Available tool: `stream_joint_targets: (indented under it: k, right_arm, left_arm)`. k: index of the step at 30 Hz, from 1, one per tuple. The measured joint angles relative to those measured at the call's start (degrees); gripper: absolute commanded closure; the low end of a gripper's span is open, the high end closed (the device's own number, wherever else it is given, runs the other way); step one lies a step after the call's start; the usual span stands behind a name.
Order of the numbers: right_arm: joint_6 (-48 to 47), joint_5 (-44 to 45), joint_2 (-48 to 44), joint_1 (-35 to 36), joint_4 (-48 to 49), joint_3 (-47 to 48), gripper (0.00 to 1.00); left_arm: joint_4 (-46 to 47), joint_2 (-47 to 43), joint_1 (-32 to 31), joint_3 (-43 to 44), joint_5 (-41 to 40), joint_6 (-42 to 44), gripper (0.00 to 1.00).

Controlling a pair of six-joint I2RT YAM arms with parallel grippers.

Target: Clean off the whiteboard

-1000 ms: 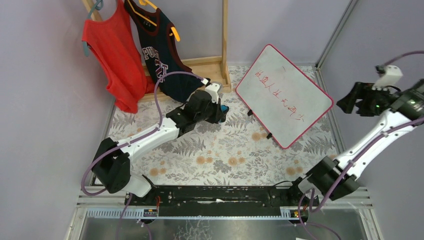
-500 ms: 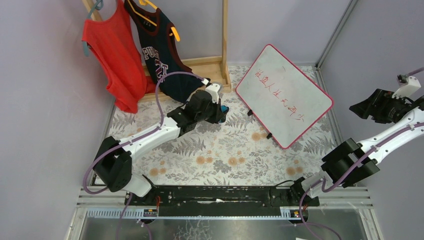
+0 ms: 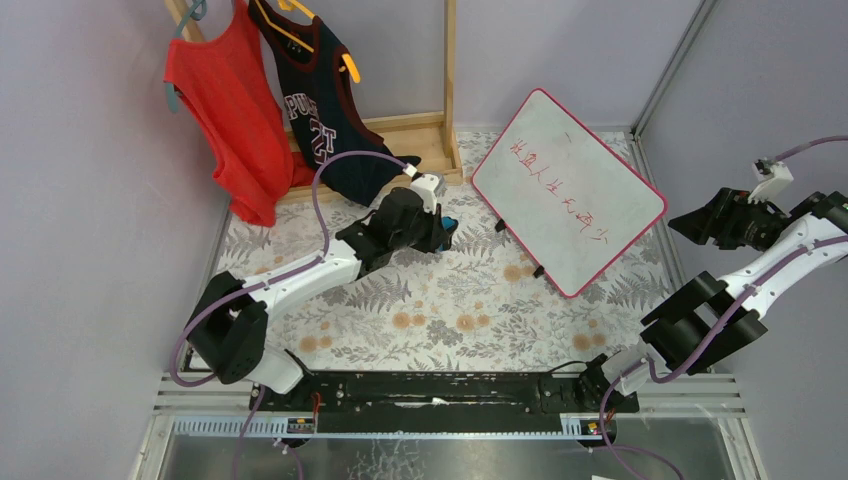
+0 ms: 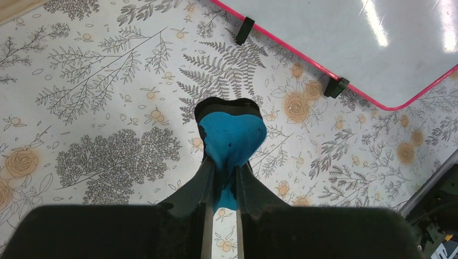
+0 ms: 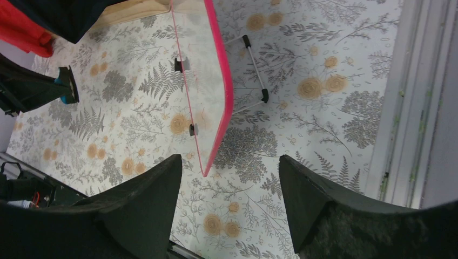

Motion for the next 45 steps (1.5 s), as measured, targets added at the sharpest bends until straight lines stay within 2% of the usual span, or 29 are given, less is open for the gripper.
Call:
stream_joint_targets:
  k: [9,19,45]
  right_arm:
    - [-1.0,-1.6,-0.1,2.9,2.2,-5.5,0.29]
    - [3.8,-1.7,-0.1,7.2,10.6,-8.4,0.30]
    - [14.8,-4.0,3.2,13.9,20.4,-8.4,0.39]
  left_arm:
    - [1.0,0.0,0.2,0.0,0.3,0.5,0.91]
    - [0.9,0.0,1.5,2.3,1.2,1.3,0.91]
    - [1.1,0.7,2.0,2.7,2.0,1.3,0.91]
